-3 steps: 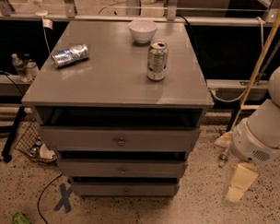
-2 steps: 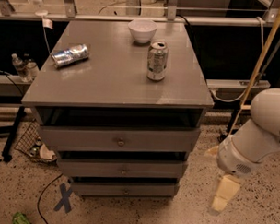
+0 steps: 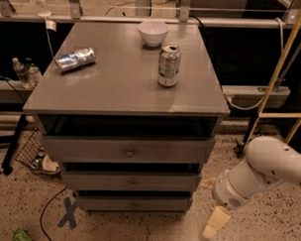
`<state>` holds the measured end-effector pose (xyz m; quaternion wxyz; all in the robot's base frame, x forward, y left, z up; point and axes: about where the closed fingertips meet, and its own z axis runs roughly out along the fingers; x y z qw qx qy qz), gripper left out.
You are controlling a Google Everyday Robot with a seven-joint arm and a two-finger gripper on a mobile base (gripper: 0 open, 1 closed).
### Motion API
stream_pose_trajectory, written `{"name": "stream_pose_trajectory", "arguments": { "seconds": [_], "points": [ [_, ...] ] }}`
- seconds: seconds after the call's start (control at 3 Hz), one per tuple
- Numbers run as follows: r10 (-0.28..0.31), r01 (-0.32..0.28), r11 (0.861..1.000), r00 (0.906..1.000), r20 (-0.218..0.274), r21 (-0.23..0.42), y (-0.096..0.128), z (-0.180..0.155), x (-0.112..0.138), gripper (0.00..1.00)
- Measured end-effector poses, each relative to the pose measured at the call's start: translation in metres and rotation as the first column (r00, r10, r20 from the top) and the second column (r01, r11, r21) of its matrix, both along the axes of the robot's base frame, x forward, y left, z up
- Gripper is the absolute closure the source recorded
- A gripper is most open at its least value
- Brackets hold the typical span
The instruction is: Open bottom drawer
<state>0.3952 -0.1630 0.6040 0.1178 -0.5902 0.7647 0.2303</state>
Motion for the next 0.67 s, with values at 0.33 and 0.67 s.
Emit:
{"name": "stream_pose_trajectory", "arguments": {
  "seconds": [0.33,0.67],
  "points": [
    [0.019,-0.016,0.998,0.9988,-0.045,0.069,0.026,-0.04,0.002,0.0],
    [0.034,-0.025,0.995,0.9953,-0.091,0.099,0.036,-0.063,-0.004,0.0]
  ]
}}
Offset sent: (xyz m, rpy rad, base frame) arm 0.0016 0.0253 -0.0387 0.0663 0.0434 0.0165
